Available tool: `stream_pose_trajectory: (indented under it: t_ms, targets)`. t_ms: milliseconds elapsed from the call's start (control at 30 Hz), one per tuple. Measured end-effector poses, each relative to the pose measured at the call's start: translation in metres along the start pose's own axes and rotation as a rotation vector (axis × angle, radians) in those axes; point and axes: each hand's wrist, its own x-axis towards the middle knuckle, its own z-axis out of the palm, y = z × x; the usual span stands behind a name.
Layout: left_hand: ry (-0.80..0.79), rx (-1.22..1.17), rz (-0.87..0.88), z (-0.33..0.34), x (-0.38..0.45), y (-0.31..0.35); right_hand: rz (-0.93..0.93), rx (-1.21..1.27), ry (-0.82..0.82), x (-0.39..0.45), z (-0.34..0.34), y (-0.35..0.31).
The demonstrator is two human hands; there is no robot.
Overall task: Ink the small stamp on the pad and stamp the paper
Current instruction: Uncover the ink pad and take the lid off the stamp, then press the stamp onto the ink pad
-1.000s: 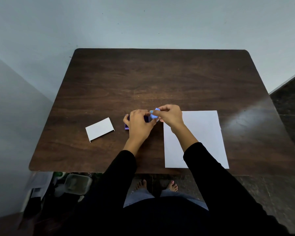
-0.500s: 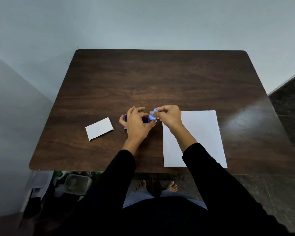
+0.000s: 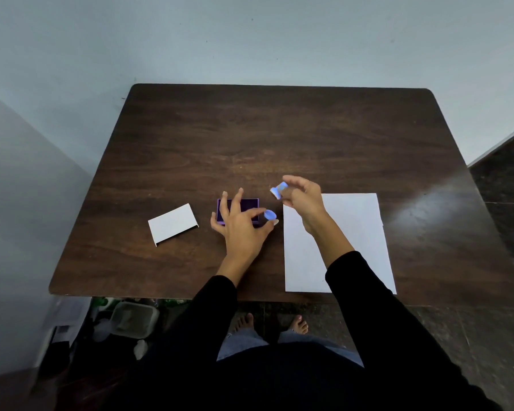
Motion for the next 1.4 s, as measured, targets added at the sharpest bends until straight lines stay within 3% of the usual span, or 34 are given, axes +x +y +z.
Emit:
stream_pose_trajectory:
  t_ms: [167,300,500,733,1000,1400]
  targets:
    - [0.009,0.078,0.083,0.012,-0.027,-0.009,0.253,0.738,-0.155,-0.006,-0.012,-0.003]
    - [-0.003,0.103,0.106,0.019,-0.034,-0.013,0.342,0.996,-0.197,-0.01,-0.014,0.0]
    - [-0.025,0.092,0.148,0.014,-0.032,-0.021,0.372,1.073,-0.182,-0.012,-0.011,0.002]
    - [0.076,-0.062,0.123,-0.011,-0.015,-0.052,0.373,1.07,-0.2,-0.011,-0.003,0.005]
    - [-0.045,0.327,0.138,-0.022,0.007,-0.077,0.452,1.2,-0.2,-0.014,0.016,0.007]
    - [-0.067,0.466,0.179,-0.021,0.022,-0.091,0.419,1.182,-0.198,-0.014,0.038,0.021]
